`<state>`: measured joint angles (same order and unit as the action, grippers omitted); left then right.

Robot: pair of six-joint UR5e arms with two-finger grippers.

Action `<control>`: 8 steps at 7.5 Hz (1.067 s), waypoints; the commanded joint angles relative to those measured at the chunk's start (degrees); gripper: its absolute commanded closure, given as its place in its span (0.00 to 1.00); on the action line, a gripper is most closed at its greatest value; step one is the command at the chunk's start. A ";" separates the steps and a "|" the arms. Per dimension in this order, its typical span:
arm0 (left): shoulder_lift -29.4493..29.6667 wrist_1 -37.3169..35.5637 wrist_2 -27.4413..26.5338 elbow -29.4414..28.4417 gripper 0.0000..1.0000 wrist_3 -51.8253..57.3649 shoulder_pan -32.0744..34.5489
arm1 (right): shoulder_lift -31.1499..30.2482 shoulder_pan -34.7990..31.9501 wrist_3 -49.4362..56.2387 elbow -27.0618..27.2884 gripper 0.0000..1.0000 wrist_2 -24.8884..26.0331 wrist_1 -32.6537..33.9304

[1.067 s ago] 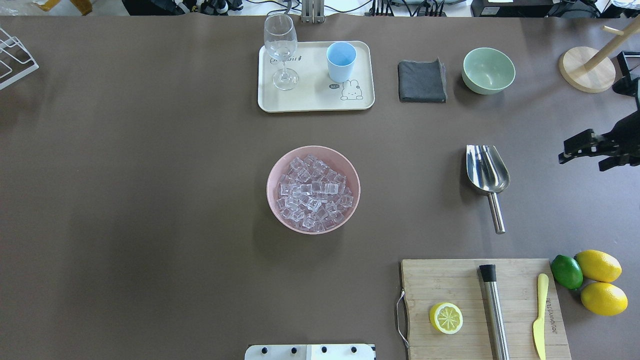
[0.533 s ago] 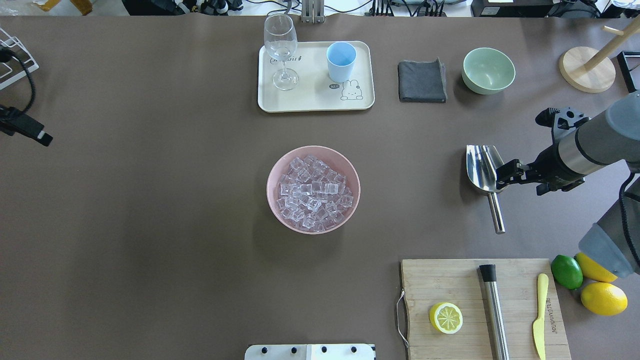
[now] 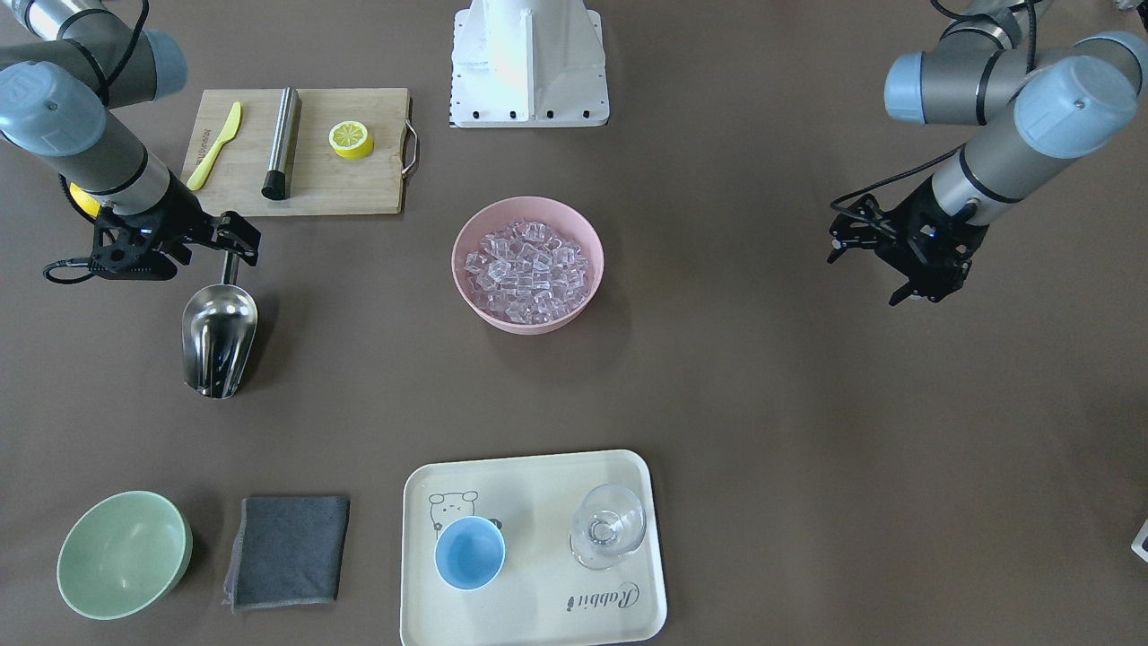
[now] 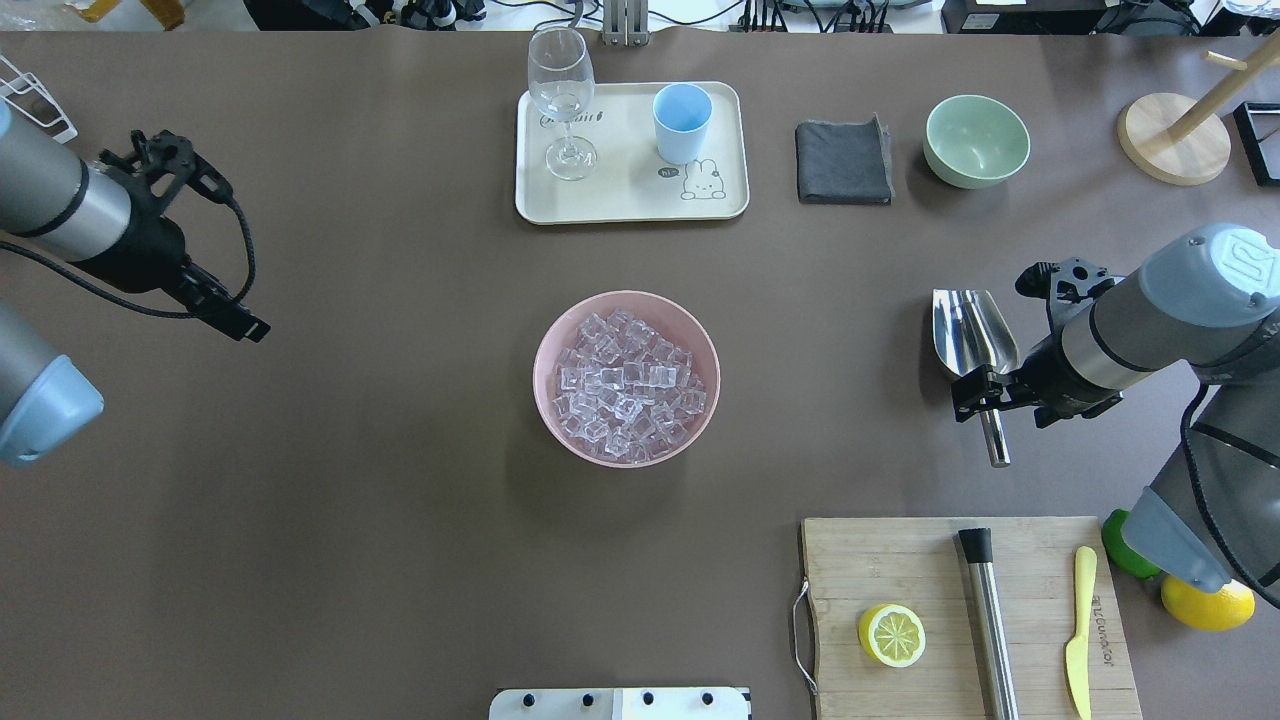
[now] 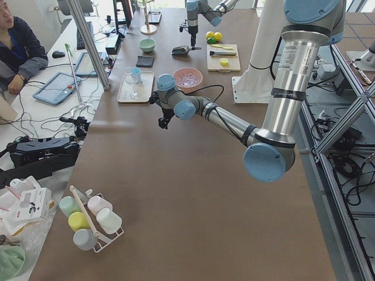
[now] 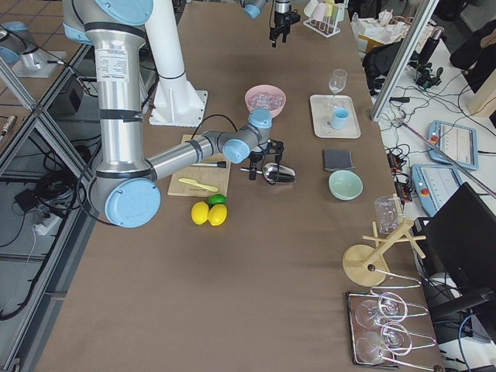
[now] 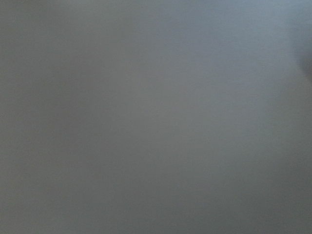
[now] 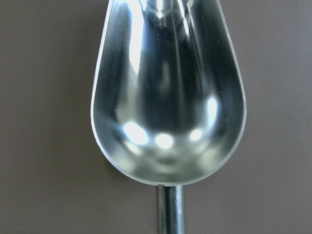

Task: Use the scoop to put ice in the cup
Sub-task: 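Reach the right gripper to the silver scoop handle while the left arm moves in, then grasp the scoop handle with the right gripper while the left gripper nears the bowl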

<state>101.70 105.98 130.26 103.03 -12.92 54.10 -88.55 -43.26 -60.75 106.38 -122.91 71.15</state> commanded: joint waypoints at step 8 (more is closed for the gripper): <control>12.37 23.53 -10.72 -10.20 0.02 0.96 -16.39 | 0.30 2.04 0.63 -1.17 1.00 0.49 0.39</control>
<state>112.61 123.27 121.62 96.18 -12.11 38.11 -88.25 -41.23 -60.32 105.32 -121.28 71.59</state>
